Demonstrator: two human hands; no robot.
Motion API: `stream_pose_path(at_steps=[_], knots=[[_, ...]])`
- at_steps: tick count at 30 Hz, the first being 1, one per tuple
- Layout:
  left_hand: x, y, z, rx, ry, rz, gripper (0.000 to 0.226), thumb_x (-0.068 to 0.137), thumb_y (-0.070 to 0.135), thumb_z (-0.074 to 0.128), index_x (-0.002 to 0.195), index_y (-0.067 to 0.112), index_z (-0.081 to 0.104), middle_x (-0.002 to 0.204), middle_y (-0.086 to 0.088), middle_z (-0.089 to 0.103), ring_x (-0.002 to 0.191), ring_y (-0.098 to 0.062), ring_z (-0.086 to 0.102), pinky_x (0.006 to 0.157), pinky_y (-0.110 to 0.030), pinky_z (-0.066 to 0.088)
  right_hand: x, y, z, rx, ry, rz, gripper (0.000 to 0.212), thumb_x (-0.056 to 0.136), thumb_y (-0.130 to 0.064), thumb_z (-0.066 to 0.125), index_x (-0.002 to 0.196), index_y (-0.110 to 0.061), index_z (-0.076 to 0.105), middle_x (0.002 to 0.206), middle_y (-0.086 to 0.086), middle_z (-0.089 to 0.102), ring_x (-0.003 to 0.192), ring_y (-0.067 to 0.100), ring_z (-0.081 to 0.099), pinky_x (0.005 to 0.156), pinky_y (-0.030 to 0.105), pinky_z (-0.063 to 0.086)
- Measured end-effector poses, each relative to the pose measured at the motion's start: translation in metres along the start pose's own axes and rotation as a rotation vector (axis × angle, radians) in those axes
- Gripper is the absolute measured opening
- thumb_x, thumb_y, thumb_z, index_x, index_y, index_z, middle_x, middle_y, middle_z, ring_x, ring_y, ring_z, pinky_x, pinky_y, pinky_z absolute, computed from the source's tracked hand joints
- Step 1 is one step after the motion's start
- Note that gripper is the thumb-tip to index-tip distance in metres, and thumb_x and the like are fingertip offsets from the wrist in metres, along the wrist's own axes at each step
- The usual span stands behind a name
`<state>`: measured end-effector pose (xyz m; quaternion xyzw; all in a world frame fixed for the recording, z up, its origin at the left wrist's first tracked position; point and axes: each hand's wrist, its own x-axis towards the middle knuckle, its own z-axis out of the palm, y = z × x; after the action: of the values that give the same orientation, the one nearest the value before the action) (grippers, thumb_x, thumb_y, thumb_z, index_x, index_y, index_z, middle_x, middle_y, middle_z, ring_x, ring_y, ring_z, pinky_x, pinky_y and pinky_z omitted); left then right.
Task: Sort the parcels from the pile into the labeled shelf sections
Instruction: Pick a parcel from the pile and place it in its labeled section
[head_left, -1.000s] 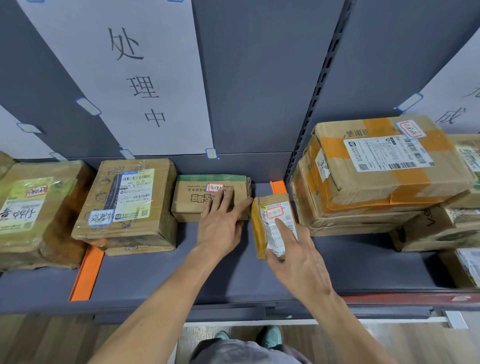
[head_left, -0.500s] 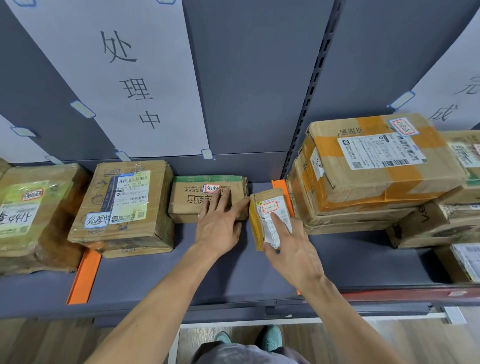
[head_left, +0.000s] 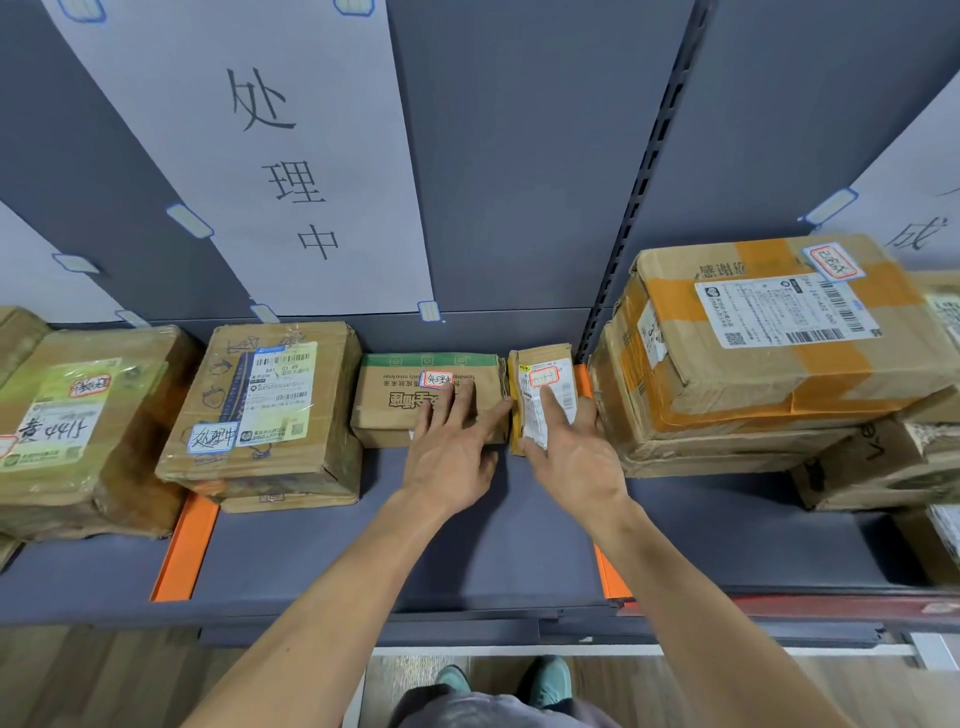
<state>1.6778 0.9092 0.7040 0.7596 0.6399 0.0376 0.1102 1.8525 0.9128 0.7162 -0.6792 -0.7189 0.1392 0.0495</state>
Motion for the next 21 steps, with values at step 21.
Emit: stream_pose_path(at_steps=[21], knots=[[-0.066,0.004,0.001,-0.069,0.018,0.088,0.076,0.103,0.040,0.049,0.164,0.038,0.005,0.173,-0.005,0.002,0.160,-0.026,-0.006,0.128,-0.050,0.006,-0.082,0.007,-0.021,0.122,0.042,-0.113,0.077,0.099,-0.033,0.059,0.162,-0.021,0.016,0.165,0.009,0.017,0.148,0.026,0.027,0.104,0.036,0.048]])
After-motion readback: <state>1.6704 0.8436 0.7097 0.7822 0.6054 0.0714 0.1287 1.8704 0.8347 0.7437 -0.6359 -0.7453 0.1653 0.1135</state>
